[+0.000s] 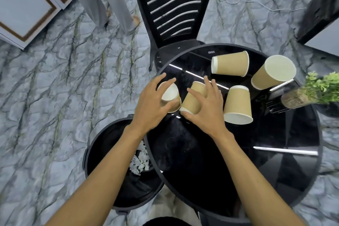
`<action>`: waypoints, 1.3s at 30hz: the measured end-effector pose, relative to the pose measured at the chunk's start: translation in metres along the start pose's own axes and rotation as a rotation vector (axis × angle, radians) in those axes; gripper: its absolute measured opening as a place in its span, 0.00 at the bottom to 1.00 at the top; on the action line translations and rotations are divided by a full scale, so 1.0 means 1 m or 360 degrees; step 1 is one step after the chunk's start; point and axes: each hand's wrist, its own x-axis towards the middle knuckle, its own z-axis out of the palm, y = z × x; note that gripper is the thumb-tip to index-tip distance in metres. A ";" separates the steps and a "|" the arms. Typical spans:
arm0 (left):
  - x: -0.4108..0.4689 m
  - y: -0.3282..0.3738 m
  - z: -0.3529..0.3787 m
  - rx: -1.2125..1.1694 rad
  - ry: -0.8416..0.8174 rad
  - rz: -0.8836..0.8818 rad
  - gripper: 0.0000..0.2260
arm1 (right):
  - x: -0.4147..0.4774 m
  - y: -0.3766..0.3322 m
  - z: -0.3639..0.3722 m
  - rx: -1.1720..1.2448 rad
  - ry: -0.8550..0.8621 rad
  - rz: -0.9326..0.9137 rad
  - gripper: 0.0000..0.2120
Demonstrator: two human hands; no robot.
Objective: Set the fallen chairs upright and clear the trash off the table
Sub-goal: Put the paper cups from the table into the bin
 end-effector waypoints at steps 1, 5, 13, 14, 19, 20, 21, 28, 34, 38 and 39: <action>0.000 -0.003 0.001 -0.0027 -0.0021 -0.0021 0.25 | 0.001 0.001 0.001 0.0005 -0.0015 0.0000 0.32; -0.003 -0.006 0.004 -0.0082 -0.0051 -0.0016 0.23 | 0.001 0.002 0.002 0.0000 -0.0055 -0.0052 0.31; -0.034 -0.003 -0.010 -0.0072 0.0052 -0.0043 0.22 | -0.026 -0.010 -0.007 0.0089 -0.0018 -0.0026 0.28; -0.043 -0.002 -0.014 -0.0052 0.0083 -0.0048 0.22 | -0.031 -0.014 -0.009 0.0134 -0.0035 -0.0028 0.28; -0.107 0.002 -0.034 -0.0049 0.0234 -0.0163 0.21 | -0.065 -0.037 -0.015 0.0291 -0.0102 -0.0127 0.27; -0.122 0.001 -0.038 -0.0039 0.0266 -0.0190 0.21 | -0.071 -0.044 -0.014 0.0332 -0.0114 -0.0152 0.26; -0.138 -0.001 -0.041 -0.0025 0.0300 -0.0227 0.21 | -0.078 -0.050 -0.012 0.0373 -0.0130 -0.0181 0.25; -0.240 -0.020 -0.065 0.0050 0.0471 -0.0493 0.22 | -0.120 -0.108 0.019 0.0557 -0.0331 -0.0399 0.22; -0.292 -0.048 -0.082 0.0032 0.0577 -0.0723 0.22 | -0.132 -0.154 0.063 0.0522 -0.0528 -0.0519 0.22; -0.302 -0.084 -0.080 0.0022 0.0592 -0.0835 0.22 | -0.125 -0.167 0.106 0.0495 -0.0550 -0.0509 0.22; -0.303 -0.097 -0.076 0.0003 0.0589 -0.0858 0.22 | -0.124 -0.166 0.121 0.0493 -0.0542 -0.0509 0.22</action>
